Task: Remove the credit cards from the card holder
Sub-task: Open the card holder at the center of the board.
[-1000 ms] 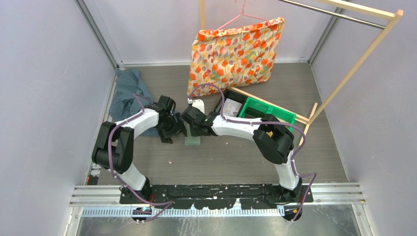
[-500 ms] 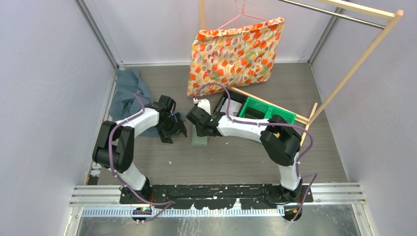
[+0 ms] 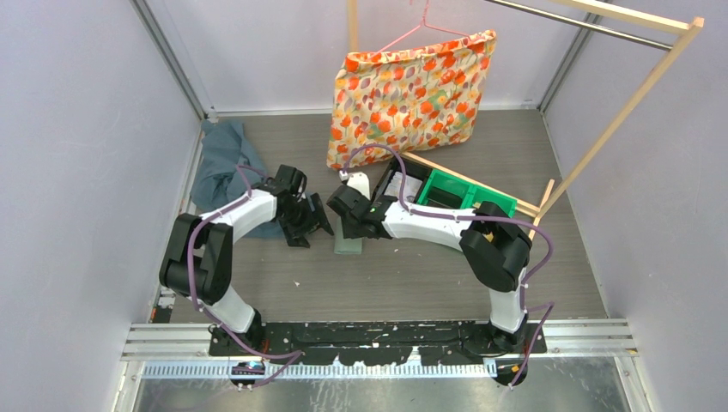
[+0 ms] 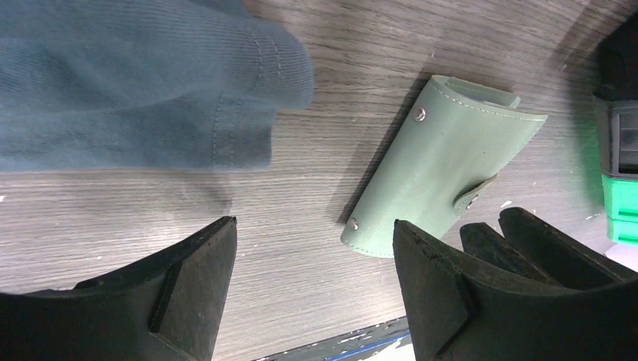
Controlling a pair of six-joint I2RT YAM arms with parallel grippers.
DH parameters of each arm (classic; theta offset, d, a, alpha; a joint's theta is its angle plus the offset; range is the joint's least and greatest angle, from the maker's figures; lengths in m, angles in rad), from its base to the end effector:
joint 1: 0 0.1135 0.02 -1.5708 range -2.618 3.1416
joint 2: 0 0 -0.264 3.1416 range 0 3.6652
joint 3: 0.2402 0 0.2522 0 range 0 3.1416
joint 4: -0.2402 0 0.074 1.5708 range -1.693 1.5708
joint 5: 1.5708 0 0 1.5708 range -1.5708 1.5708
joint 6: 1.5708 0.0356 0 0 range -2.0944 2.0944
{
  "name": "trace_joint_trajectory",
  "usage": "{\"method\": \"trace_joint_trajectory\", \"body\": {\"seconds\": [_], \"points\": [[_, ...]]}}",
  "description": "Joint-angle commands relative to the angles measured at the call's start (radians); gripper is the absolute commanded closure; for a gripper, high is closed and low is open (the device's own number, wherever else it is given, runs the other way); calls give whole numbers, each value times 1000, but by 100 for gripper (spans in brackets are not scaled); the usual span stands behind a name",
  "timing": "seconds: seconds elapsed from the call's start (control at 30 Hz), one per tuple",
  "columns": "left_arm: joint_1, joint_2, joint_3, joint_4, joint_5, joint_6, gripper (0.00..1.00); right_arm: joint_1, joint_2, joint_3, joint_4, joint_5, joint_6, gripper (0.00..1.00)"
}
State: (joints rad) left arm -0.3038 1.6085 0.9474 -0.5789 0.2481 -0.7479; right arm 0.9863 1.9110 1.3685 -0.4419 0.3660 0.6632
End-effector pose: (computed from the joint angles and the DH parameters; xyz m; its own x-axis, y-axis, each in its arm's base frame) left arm 0.2792 -0.0967 0.1716 -0.9106 -0.4054 -0.0802 -0.3454 0.8531 -0.3912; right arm 0.2359 0.3334 0.1980 -0.7743 -0.1285 -0.6196 -0.2446 0.9638 0.1058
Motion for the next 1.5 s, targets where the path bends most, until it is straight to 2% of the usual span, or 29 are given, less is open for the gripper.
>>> {"method": "trace_joint_trajectory", "body": {"seconds": [0.0, 0.5, 0.7, 0.93, 1.17, 1.47], "points": [[-11, 12, -18, 50, 55, -13, 23, -2, -21, 40, 17, 4, -5, 61], [-12, 55, -69, 107, 92, -44, 24, -3, 63, 64, 19, 0, -14, 58], [-11, 55, -69, 95, 80, -43, 24, -3, 52, 51, 17, 36, -10, 70], [-14, 40, -67, 87, 69, -39, 24, -3, 22, 23, 29, 39, 5, 99], [-20, 25, -56, 69, 54, -33, 24, -3, -42, -34, 75, 28, 26, 99], [-26, -9, -22, 18, 17, -14, 24, -8, -183, -184, 175, -5, 62, 99]]}}
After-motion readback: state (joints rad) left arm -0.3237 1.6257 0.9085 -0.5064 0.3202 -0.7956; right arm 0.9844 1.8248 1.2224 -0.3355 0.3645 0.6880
